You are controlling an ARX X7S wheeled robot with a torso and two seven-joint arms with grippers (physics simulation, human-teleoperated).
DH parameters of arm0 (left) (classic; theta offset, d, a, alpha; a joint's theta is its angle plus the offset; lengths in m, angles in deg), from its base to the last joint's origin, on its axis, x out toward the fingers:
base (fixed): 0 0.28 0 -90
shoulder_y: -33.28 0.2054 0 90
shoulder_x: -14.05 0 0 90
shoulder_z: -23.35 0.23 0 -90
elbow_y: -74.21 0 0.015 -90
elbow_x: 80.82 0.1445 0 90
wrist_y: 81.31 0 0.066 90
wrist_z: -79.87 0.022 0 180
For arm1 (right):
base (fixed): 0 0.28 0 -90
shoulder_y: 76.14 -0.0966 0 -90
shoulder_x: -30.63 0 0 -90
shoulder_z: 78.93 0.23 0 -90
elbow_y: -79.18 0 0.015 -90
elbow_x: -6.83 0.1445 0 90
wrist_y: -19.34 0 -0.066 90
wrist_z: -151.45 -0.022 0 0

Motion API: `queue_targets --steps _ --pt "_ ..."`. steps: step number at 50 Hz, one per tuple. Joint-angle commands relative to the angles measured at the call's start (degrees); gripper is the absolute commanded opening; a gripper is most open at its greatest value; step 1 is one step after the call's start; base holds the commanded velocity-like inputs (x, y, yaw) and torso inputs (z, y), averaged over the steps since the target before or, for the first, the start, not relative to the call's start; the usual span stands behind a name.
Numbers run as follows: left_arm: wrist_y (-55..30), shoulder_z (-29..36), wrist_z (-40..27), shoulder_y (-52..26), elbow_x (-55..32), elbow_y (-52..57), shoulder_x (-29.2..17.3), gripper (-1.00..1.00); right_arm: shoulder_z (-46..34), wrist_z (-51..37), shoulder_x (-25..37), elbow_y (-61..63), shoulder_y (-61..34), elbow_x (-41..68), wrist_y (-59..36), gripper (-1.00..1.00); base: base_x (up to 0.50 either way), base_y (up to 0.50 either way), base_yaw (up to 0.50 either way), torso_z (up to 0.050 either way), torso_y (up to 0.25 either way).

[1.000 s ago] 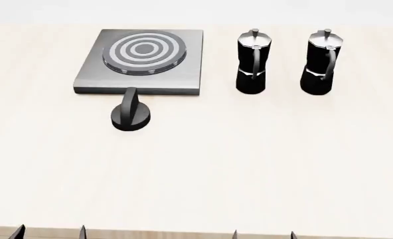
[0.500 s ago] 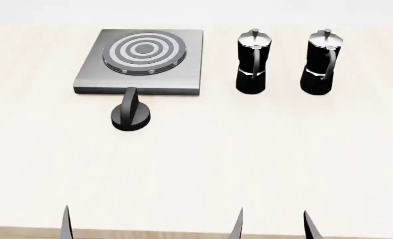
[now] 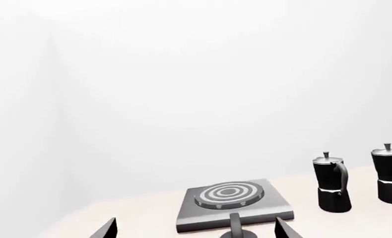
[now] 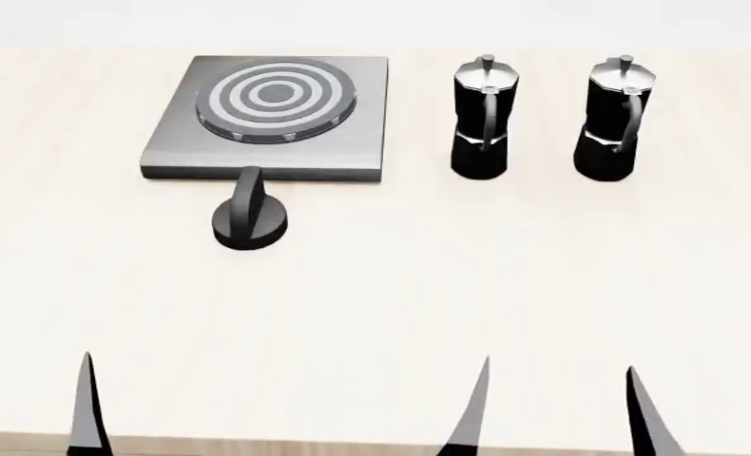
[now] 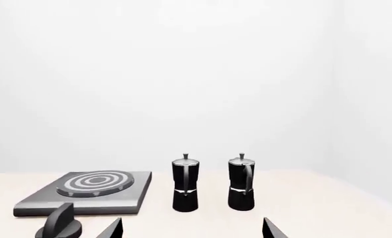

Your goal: Turn off the stove.

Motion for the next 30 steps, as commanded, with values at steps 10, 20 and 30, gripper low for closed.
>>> queue_targets --steps 10,20,30 --pt "-0.35 0.49 -1.39 0.98 0.16 4.30 -1.12 1.00 -0.67 -1.36 0.87 2.66 1.00 -1.07 1.40 1.00 0.00 0.00 0.00 0.000 0.000" --pt "-0.03 0.80 -1.92 1.09 0.01 4.29 -1.42 1.00 -0.97 -1.87 1.12 2.54 1.26 -1.36 2.24 1.00 0.00 0.00 0.00 0.000 0.000" --pt "0.04 0.77 -2.54 1.01 -0.27 4.33 -1.66 1.00 -0.77 -2.06 1.30 2.53 1.33 -0.33 2.62 1.00 0.06 0.00 0.00 0.000 0.000"
